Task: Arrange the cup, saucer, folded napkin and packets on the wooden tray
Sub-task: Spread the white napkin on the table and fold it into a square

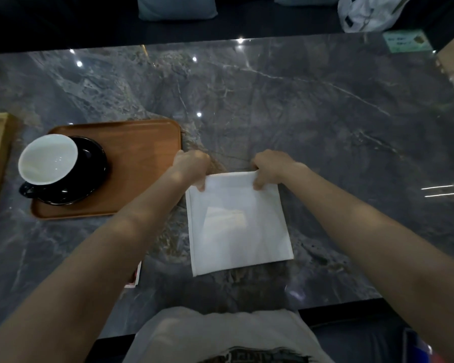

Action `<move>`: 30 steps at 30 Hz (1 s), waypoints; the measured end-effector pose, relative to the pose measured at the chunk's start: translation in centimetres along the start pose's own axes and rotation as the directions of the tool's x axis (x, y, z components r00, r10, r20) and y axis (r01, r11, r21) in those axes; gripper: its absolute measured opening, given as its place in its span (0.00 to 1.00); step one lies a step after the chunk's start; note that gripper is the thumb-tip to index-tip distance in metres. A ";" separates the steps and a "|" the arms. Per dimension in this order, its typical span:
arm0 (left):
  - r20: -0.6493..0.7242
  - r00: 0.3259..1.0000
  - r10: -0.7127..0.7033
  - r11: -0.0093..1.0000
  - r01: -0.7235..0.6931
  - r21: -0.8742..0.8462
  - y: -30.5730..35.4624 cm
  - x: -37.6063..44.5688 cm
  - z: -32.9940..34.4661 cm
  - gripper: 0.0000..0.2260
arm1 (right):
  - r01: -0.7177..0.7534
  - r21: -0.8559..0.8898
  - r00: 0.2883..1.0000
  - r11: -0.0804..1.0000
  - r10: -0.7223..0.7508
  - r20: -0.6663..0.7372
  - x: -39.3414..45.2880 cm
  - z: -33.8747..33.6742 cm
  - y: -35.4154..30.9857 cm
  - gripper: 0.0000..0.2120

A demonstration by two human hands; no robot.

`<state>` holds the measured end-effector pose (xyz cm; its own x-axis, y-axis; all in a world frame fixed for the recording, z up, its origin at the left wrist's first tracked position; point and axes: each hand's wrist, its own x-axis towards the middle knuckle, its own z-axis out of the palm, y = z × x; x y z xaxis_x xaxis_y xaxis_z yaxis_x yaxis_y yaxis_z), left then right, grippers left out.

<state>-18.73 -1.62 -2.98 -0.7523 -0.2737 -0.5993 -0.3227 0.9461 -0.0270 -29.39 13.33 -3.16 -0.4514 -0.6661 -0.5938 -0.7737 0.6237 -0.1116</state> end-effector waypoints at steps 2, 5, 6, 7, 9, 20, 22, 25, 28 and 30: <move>-0.081 0.996 0.043 0.999 -0.045 -0.024 -0.2 -1.1 1.0 0.12 | 0.023 -0.045 0.996 0.999 -0.027 -0.090 -0.8 0.8 0.0 0.12; -0.217 0.974 0.070 0.995 -0.084 -0.057 -0.3 -2.6 2.4 0.07 | 0.051 -0.200 0.971 0.979 -0.095 -0.218 -2.1 1.8 -0.3 0.12; -0.255 0.964 0.079 0.993 -0.099 -0.066 -0.3 -3.1 2.7 0.07 | 0.056 -0.234 0.965 0.971 -0.113 -0.237 -2.6 2.0 -0.3 0.12; -0.280 0.956 0.091 0.990 -0.117 -0.076 -0.3 -3.6 2.8 0.08 | 0.057 -0.253 0.960 0.966 -0.122 -0.251 -3.0 2.2 -0.4 0.13; -0.288 0.949 0.125 0.985 -0.153 -0.076 -0.3 -4.5 2.7 0.12 | 0.055 -0.256 0.952 0.965 -0.128 -0.279 -3.9 2.5 -0.3 0.13; -0.567 0.761 0.314 0.942 -0.325 0.085 1.6 -10.7 4.4 0.10 | 0.122 -0.466 0.888 0.876 -0.306 -0.343 -8.9 4.5 0.0 0.13; -0.606 0.734 0.308 0.940 -0.334 0.075 1.9 -11.4 5.7 0.10 | 0.114 -0.463 0.889 0.879 -0.298 -0.347 -9.7 5.6 0.1 0.16; -0.628 0.714 0.309 0.937 -0.344 0.069 2.4 -12.4 7.7 0.14 | 0.122 -0.388 0.914 0.913 -0.256 -0.315 -10.7 7.2 0.0 0.23; -0.605 0.736 0.304 0.933 -0.357 0.035 2.7 -13.0 9.4 0.22 | 0.129 -0.345 0.920 0.930 -0.242 -0.308 -11.5 8.5 -0.1 0.26; -0.535 0.775 0.337 0.927 -0.372 0.045 2.7 -13.1 10.9 0.26 | 0.138 -0.335 0.919 0.932 -0.247 -0.308 -12.0 9.4 -0.2 0.26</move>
<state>-3.51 6.44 -3.97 -0.9989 0.0140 -0.0450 0.0065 0.9868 0.1618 -19.67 25.06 -3.53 -0.3610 -0.8919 -0.2723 -0.9323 0.3525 0.0813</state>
